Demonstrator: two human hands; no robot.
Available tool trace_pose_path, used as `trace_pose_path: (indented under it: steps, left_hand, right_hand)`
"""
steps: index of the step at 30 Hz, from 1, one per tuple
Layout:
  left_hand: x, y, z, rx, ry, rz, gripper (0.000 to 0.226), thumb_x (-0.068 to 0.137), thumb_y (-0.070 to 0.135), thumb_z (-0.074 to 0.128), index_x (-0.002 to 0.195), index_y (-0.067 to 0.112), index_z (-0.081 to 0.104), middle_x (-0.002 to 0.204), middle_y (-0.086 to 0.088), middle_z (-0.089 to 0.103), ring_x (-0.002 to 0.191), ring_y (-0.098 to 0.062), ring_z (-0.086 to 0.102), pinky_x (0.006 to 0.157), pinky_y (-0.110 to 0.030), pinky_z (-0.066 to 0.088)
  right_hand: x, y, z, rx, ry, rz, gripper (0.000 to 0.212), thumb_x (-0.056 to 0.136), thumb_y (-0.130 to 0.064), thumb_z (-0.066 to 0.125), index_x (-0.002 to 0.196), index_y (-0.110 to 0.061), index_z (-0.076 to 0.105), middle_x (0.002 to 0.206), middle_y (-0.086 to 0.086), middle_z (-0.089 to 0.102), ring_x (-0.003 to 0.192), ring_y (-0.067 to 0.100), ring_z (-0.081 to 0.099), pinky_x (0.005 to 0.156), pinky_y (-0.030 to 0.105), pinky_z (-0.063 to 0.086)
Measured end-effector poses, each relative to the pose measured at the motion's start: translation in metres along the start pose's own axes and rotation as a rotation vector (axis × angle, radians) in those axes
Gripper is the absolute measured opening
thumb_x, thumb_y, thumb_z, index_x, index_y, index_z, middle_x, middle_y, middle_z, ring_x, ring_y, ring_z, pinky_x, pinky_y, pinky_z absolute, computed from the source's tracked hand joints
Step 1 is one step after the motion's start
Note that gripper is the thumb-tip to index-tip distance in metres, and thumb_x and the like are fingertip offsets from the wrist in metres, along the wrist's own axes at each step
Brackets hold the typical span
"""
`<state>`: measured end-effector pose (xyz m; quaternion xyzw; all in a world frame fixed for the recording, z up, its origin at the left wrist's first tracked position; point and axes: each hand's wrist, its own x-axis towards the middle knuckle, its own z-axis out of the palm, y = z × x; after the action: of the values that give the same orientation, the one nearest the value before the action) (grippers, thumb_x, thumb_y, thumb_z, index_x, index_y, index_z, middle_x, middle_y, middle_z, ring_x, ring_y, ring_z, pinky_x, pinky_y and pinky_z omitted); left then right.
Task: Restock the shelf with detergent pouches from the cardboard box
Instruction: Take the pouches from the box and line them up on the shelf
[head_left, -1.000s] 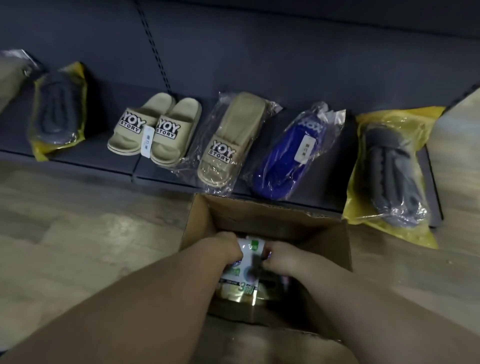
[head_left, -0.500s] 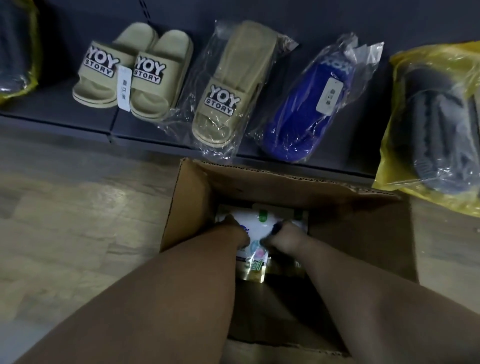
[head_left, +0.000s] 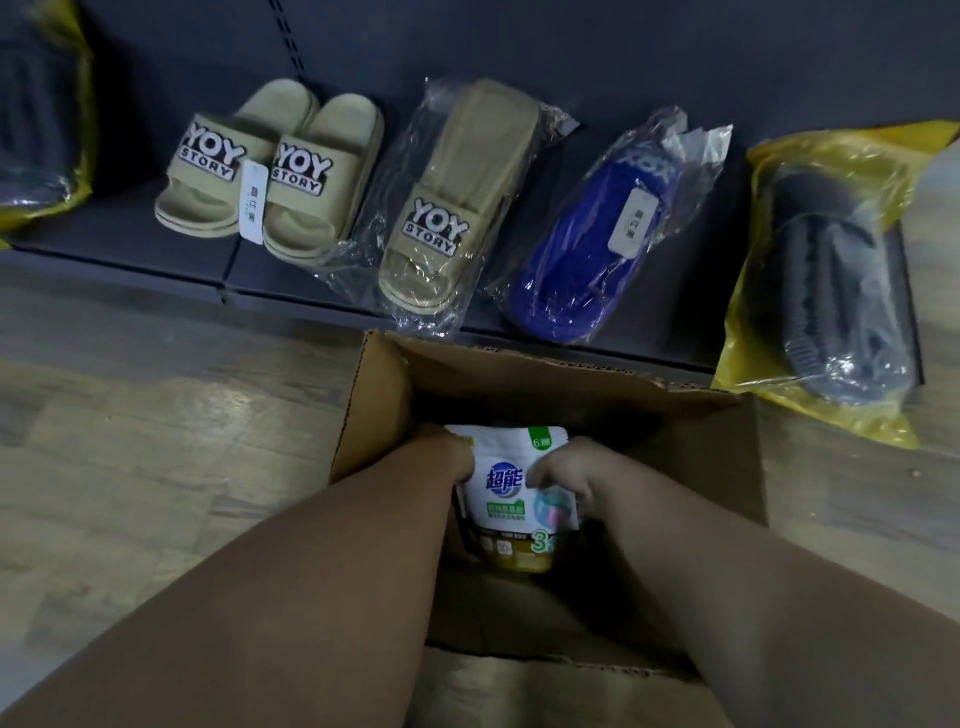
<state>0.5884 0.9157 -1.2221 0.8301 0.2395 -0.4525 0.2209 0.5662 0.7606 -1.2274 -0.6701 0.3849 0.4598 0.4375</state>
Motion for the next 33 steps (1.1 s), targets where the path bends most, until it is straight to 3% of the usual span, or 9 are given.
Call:
trace_pose_path:
  steps: [4,7,10,14,16,20,25,28,33]
  left_hand:
    - [-0.014,-0.002,-0.013,-0.116,-0.131,0.047,0.066,0.076,0.023,0.081,0.135,0.011,0.055,0.133,-0.008,0.061,0.119,-0.027,0.06,0.1,-0.038,0.049]
    - [-0.033,-0.003,-0.016,-0.315,-0.251,0.041,0.044,0.075,0.018,0.081,0.116,0.018,0.066,0.114,-0.001,0.072,0.107,-0.022,0.066,0.097,-0.042,0.049]
    - [-0.058,-0.003,-0.024,-0.502,-0.294,0.094,0.029,0.078,0.014,0.079,0.104,0.022,0.068,0.107,0.003,0.075,0.104,-0.017,0.066,0.095,-0.039,0.047]
    - [-0.099,-0.001,-0.049,-0.685,-0.269,0.259,0.025,0.083,0.016,0.078,0.103,0.024,0.065,0.11,0.005,0.074,0.102,-0.013,0.065,0.079,-0.03,0.046]
    - [-0.118,-0.001,-0.064,-0.779,-0.266,0.368,0.031,0.084,0.012,0.077,0.112,0.019,0.065,0.111,-0.001,0.076,0.1,-0.017,0.071,0.079,-0.03,0.052]
    - [-0.161,0.001,-0.098,-0.92,-0.17,0.532,0.048,0.073,0.014,0.081,0.117,0.002,0.065,0.109,-0.017,0.075,0.103,-0.033,0.072,0.097,-0.048,0.054]
    - [-0.228,0.031,-0.154,-0.99,-0.056,0.762,0.029,0.082,0.008,0.07,0.111,0.004,0.068,0.103,-0.019,0.076,0.097,-0.034,0.074,0.077,-0.038,0.063]
    - [-0.268,0.057,-0.187,-1.018,0.027,0.92,0.033,0.075,0.013,0.071,0.107,0.006,0.07,0.098,-0.017,0.077,0.085,-0.031,0.077,0.06,-0.035,0.063]
    - [-0.334,0.115,-0.225,-1.108,0.119,1.274,0.03,0.069,0.011,0.071,0.099,0.008,0.073,0.097,-0.015,0.078,0.088,-0.029,0.077,0.068,-0.035,0.062]
  right_hand:
    - [-0.047,-0.011,-0.02,0.017,0.066,-0.036,0.037,0.066,0.005,0.07,0.103,0.0,0.071,0.102,0.027,0.074,0.092,0.045,0.074,0.082,0.065,0.057]
    - [-0.079,-0.014,-0.033,0.073,0.114,-0.073,0.035,0.074,0.005,0.069,0.108,-0.001,0.068,0.106,0.026,0.073,0.1,0.042,0.073,0.088,0.062,0.056]
    - [-0.109,-0.015,-0.044,0.117,0.13,-0.141,0.032,0.077,0.003,0.072,0.108,-0.004,0.069,0.1,0.02,0.076,0.089,0.037,0.076,0.082,0.052,0.062]
    - [-0.145,-0.023,-0.056,0.171,0.113,-0.304,0.026,0.073,0.007,0.074,0.097,-0.003,0.073,0.088,0.014,0.08,0.083,0.032,0.078,0.084,0.047,0.063]
    - [-0.165,-0.032,-0.062,0.183,0.104,-0.366,0.02,0.074,0.006,0.074,0.09,-0.005,0.07,0.086,0.015,0.079,0.085,0.032,0.078,0.086,0.048,0.062]
    - [-0.205,-0.049,-0.074,0.179,-0.021,-0.549,0.032,0.079,0.009,0.07,0.107,-0.006,0.072,0.093,0.013,0.08,0.086,0.029,0.079,0.088,0.049,0.061]
    - [-0.26,-0.078,-0.099,0.273,-0.123,-0.825,0.039,0.086,0.01,0.066,0.12,-0.01,0.07,0.109,0.013,0.078,0.099,0.033,0.076,0.093,0.052,0.058]
    - [-0.302,-0.096,-0.121,0.334,-0.139,-1.015,0.038,0.088,0.007,0.066,0.121,-0.011,0.069,0.11,0.011,0.078,0.1,0.032,0.076,0.088,0.047,0.061]
    - [-0.369,-0.117,-0.168,0.396,0.004,-1.391,0.04,0.07,-0.014,0.073,0.11,-0.015,0.072,0.102,0.004,0.081,0.092,0.023,0.078,0.073,0.03,0.063]
